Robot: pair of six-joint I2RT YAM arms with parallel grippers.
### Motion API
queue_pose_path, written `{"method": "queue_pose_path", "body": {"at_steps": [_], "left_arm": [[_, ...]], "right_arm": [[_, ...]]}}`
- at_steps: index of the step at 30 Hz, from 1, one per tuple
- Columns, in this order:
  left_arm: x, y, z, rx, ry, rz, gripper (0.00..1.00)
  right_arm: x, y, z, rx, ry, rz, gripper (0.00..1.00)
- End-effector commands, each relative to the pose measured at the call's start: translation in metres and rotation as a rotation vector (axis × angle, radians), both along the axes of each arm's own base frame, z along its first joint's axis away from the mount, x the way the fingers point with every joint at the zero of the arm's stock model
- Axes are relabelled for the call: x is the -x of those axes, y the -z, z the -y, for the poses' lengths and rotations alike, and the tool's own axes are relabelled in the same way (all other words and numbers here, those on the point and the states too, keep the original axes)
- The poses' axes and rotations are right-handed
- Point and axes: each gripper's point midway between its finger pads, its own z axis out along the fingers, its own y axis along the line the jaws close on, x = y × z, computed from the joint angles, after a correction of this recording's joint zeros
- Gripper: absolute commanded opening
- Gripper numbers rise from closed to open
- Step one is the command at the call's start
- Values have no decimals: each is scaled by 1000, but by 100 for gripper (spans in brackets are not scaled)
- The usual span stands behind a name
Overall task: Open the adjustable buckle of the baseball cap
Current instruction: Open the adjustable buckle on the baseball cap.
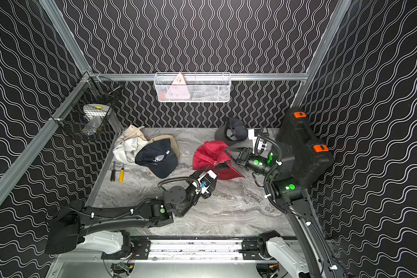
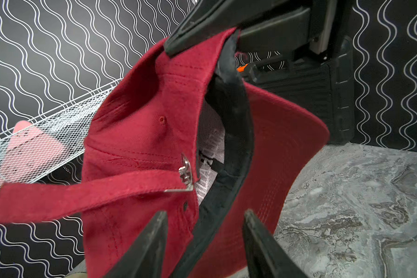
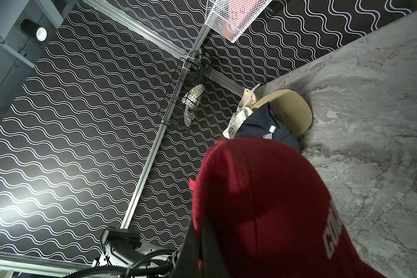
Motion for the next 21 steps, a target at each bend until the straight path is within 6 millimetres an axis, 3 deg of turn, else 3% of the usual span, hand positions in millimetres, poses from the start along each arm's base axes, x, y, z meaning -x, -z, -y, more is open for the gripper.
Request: {"method": "queue_pose_path", "body": {"at_steps": [1, 9, 21], "left_arm": [[-2, -3, 2, 34, 13, -14, 52], [-12, -8, -3, 62, -6, -15, 44], [-13, -21, 2, 82, 5, 8, 40]], "right_arm": [[4, -18, -1, -37, -14, 49, 0], [15, -36, -2, -75, -42, 73, 0], [19, -31, -3, -93, -58, 54, 0]]}}
